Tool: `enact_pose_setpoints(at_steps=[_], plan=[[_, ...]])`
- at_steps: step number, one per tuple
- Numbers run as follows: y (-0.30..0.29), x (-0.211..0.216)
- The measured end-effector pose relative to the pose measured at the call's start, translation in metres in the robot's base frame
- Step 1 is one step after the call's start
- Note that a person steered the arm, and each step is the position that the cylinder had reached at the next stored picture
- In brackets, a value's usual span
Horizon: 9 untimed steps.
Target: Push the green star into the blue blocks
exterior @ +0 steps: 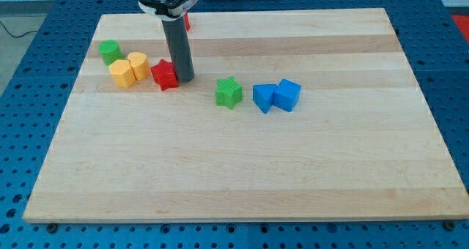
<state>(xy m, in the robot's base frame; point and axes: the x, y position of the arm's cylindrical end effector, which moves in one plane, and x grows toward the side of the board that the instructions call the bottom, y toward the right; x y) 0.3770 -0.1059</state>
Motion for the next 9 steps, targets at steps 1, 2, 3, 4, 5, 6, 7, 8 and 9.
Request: enact_pose_setpoints(at_steps=[1, 2, 3, 4, 5, 6, 7, 8, 9], plan=[[0.013, 0.031], [0.061, 0.062], [0.101, 0.067], [0.092, 0.067], [0.054, 0.056], [0.062, 0.004], [0.079, -0.03], [0.05, -0.056], [0.005, -0.08]])
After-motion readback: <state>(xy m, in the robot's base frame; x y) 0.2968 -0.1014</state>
